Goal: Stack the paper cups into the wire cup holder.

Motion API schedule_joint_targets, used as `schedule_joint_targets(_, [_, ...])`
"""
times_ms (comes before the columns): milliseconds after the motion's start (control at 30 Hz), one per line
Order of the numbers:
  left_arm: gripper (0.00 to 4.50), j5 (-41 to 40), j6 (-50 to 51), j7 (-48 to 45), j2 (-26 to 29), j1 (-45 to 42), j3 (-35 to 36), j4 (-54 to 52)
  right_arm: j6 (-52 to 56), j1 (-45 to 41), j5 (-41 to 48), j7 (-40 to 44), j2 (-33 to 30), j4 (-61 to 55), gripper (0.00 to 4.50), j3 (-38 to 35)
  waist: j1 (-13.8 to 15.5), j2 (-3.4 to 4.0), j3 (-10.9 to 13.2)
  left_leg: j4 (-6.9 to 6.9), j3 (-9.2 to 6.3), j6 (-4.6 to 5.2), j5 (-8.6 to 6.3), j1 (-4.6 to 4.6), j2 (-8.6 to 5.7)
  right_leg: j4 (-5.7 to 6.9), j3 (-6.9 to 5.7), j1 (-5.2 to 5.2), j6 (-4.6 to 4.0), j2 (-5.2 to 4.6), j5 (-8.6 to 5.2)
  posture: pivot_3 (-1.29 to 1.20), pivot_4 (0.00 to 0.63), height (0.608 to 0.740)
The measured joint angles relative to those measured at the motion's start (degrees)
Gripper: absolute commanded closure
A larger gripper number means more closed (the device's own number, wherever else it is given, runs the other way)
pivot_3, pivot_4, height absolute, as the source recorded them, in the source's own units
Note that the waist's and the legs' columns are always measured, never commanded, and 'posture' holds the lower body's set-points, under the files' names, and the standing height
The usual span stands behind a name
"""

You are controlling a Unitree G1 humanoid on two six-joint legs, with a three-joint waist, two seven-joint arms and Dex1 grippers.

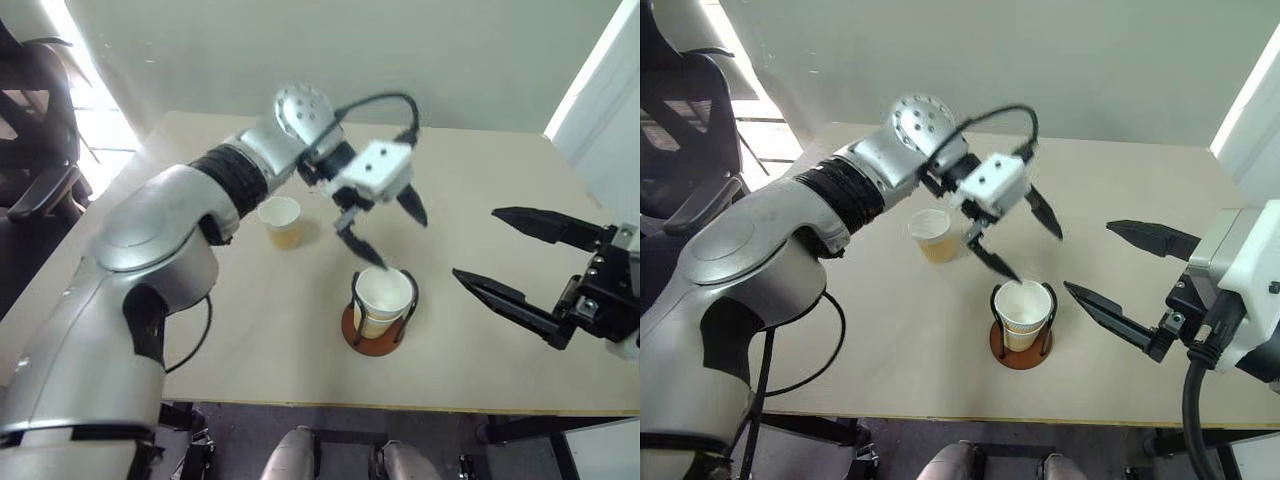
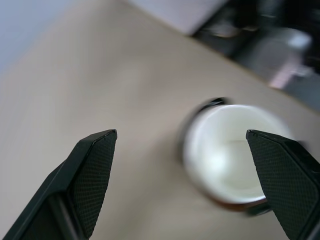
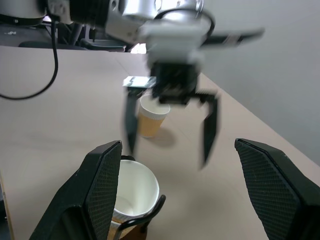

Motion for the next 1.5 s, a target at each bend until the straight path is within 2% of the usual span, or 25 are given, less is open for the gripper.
schedule_joint_targets(67, [0.06,4.14,0.52,-0.02,2.01,-0.21,2.72,3.97,-0.15,-0.01,-0.70,1.17,0.34,0.53,0.78,0.01,-0.36,0.09,-0.05,-0.01,0.02,0.00,0.01,0.06,0.00,-0.01,0.03,0.00,0.07,0.00,-0.05,0.00,0.150,0.740])
schedule_joint_targets(100, [0.06,8.28,0.51,-0.04,3.69,-0.04,3.67,6.25,-0.23,0.01,-1.14,2.36,0.45,0.88,0.78,0.02,-0.57,0.12,-0.06,-0.04,0.03,-0.02,0.03,0.08,0.00,-0.01,0.03,-0.01,0.54,0.00,-0.34,0.00,0.150,0.740])
schedule_joint_targets(133, [0.06,11.62,0.38,-0.04,4.94,0.41,4.29,8.02,-0.29,0.01,-1.52,3.15,0.54,1.12,0.78,0.06,-0.66,0.13,-0.07,-0.06,0.03,-0.08,0.09,0.10,0.00,0.00,0.04,-0.01,0.62,0.01,-0.41,0.00,0.150,0.740])
schedule_joint_targets(233, [0.06,22.03,-0.44,-0.04,8.14,4.19,6.95,13.25,-0.78,-0.09,-2.86,5.20,0.99,1.88,0.78,0.63,-0.68,0.16,-0.08,-0.08,0.02,-0.15,0.18,0.07,0.00,0.00,0.06,-0.02,0.53,0.02,-0.41,0.00,0.150,0.740])
schedule_joint_targets(300, [0.06,27.51,-0.32,-0.03,8.57,7.14,9.99,15.64,-1.49,-1.05,-4.04,5.94,1.20,2.64,0.78,2.22,-0.37,0.10,-0.05,-0.02,0.00,-0.08,0.21,-0.06,-0.02,-0.02,0.08,-0.03,0.23,0.02,-0.23,0.00,0.150,0.740])
schedule_joint_targets(500, [0.06,40.29,0.83,2.43,8.55,9.84,20.60,16.74,-3.69,-5.50,-7.32,7.63,1.21,4.56,0.78,9.00,0.59,0.03,-0.04,0.23,0.00,0.23,0.08,-0.20,-0.34,-0.07,0.20,-0.04,0.28,-0.16,-0.17,0.00,0.150,0.740])
schedule_joint_targets(700, [0.06,50.11,1.02,8.52,8.15,12.74,26.06,17.24,-3.77,-5.83,-7.80,7.71,1.36,4.30,0.78,10.03,0.30,0.04,-0.02,0.15,0.16,0.29,0.10,0.01,-0.55,0.00,0.63,-0.03,0.50,-0.17,-0.21,0.00,0.150,0.740])
schedule_joint_targets(833, [0.06,55.58,0.16,13.34,7.82,14.16,29.23,17.45,-3.59,-5.56,-7.40,7.27,1.37,3.92,0.78,9.97,0.04,0.01,-0.04,0.13,0.26,0.33,0.11,0.10,-0.65,0.01,0.93,-0.06,0.65,-0.12,-0.18,0.00,0.150,0.740])
schedule_joint_targets(1100, [0.06,61.38,-0.62,15.68,4.99,15.64,35.82,17.48,-3.20,-5.52,-5.89,6.11,1.23,3.10,0.78,9.48,-0.20,0.03,-0.04,0.25,0.47,0.71,-0.01,0.12,-0.87,-0.02,1.29,-0.09,0.90,-0.24,-0.14,0.00,0.150,0.740])
schedule_joint_targets(1267, [0.06,64.58,-1.10,16.12,4.00,17.35,37.83,17.48,-2.47,-5.41,-4.84,4.99,1.17,2.96,0.78,9.08,-0.38,0.03,-0.04,0.31,0.47,0.77,-0.06,0.14,-0.82,-0.02,1.41,-0.10,0.97,-0.33,-0.12,0.00,0.150,0.740])
schedule_joint_targets(1500, [0.06,68.97,-1.15,21.86,2.94,19.29,39.09,17.78,-2.13,-5.23,-3.92,4.43,1.09,2.85,0.78,8.67,-0.44,0.05,-0.04,0.38,0.55,0.80,-0.06,0.16,-0.84,0.01,1.41,-0.09,0.98,-0.28,-0.08,0.00,0.150,0.740])
